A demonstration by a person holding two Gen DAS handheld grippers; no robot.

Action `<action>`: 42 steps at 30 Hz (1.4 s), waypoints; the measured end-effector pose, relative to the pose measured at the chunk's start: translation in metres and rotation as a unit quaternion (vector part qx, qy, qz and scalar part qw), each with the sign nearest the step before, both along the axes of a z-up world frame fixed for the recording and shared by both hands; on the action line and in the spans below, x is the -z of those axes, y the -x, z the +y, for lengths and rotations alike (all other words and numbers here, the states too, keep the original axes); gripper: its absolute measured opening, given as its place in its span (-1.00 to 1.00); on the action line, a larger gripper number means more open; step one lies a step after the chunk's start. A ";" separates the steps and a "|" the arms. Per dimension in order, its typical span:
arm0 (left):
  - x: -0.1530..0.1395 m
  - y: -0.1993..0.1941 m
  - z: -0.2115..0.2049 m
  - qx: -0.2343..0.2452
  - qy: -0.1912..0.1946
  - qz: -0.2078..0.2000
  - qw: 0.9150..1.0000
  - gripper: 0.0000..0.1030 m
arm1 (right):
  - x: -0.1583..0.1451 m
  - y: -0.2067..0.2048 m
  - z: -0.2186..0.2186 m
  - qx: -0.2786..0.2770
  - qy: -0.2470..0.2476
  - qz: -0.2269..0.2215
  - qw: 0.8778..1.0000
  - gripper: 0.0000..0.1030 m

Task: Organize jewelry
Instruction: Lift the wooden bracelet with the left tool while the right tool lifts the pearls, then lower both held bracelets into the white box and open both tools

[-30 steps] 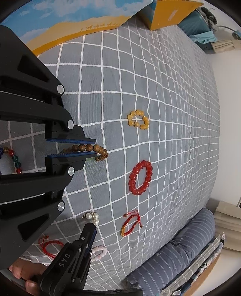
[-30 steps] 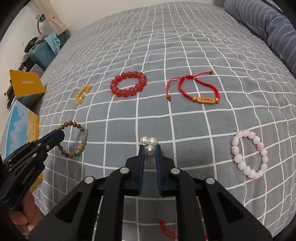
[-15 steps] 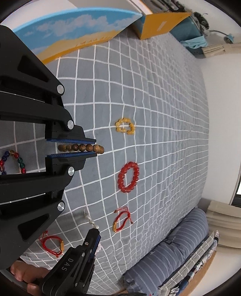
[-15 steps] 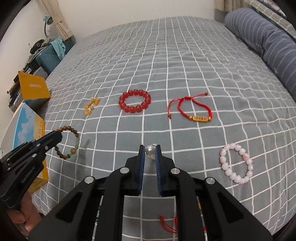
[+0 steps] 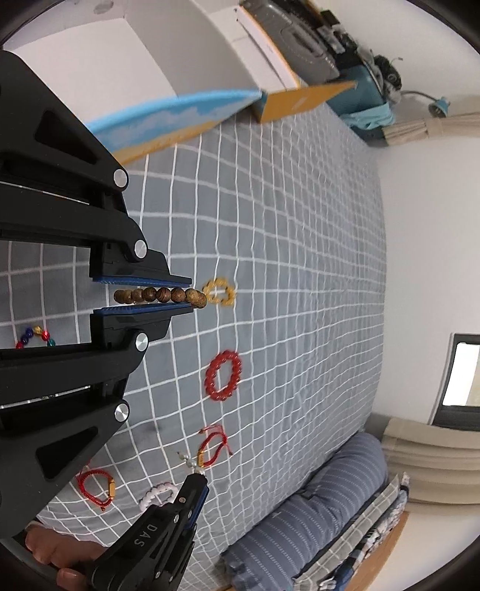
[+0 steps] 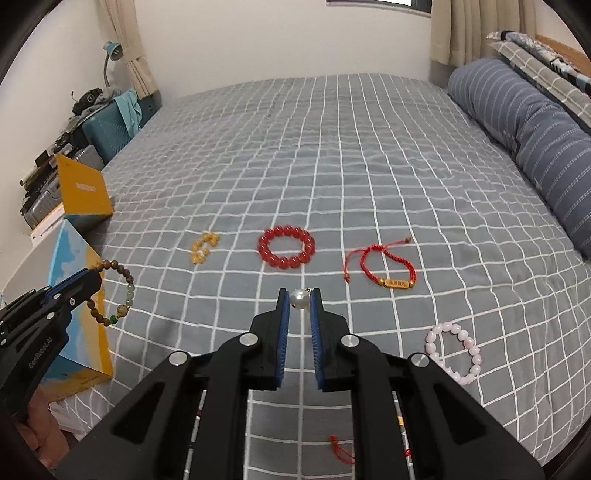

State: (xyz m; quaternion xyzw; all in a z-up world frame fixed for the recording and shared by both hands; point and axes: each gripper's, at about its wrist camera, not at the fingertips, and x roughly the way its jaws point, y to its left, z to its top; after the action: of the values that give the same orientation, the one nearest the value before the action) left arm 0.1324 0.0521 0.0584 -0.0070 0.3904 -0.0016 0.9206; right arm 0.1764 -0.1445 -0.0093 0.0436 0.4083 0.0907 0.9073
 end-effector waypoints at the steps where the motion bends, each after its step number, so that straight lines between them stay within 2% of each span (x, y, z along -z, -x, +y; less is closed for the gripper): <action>1: -0.005 0.002 0.004 -0.005 -0.002 -0.004 1.000 -0.85 | -0.004 0.002 0.003 -0.002 0.001 -0.005 1.000 -0.79; 9: -0.037 0.022 0.041 -0.045 -0.001 -0.027 0.999 -0.85 | -0.039 0.014 0.044 -0.025 0.011 -0.033 0.999 -0.79; 15: -0.056 0.037 0.084 -0.079 0.013 -0.039 0.996 -0.85 | -0.059 0.020 0.099 -0.063 0.012 -0.048 0.997 -0.79; 20: -0.068 0.058 0.124 -0.122 0.006 -0.054 0.991 -0.85 | -0.071 0.026 0.143 -0.095 0.007 -0.057 0.994 -0.79; 25: -0.069 0.079 0.164 -0.172 0.003 -0.054 0.984 -0.85 | -0.081 0.035 0.193 -0.133 0.002 -0.065 0.989 -0.79; 28: -0.067 0.092 0.191 -0.210 -0.002 -0.053 0.976 -0.85 | -0.086 0.043 0.225 -0.160 0.005 -0.068 0.985 -0.79; 35: -0.046 0.119 0.227 -0.244 0.013 -0.030 0.969 -0.85 | -0.097 0.068 0.283 -0.212 0.006 -0.074 0.974 -0.79; 42: -0.031 0.131 0.241 -0.263 0.017 -0.016 0.965 -0.85 | -0.090 0.087 0.323 -0.254 0.013 -0.067 0.965 -0.79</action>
State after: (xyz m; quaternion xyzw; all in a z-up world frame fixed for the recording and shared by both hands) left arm 0.0015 0.2935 0.0892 -0.1245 0.3601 0.2336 0.8946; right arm 0.0892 0.1787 0.0803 -0.0793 0.3451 0.3156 0.8803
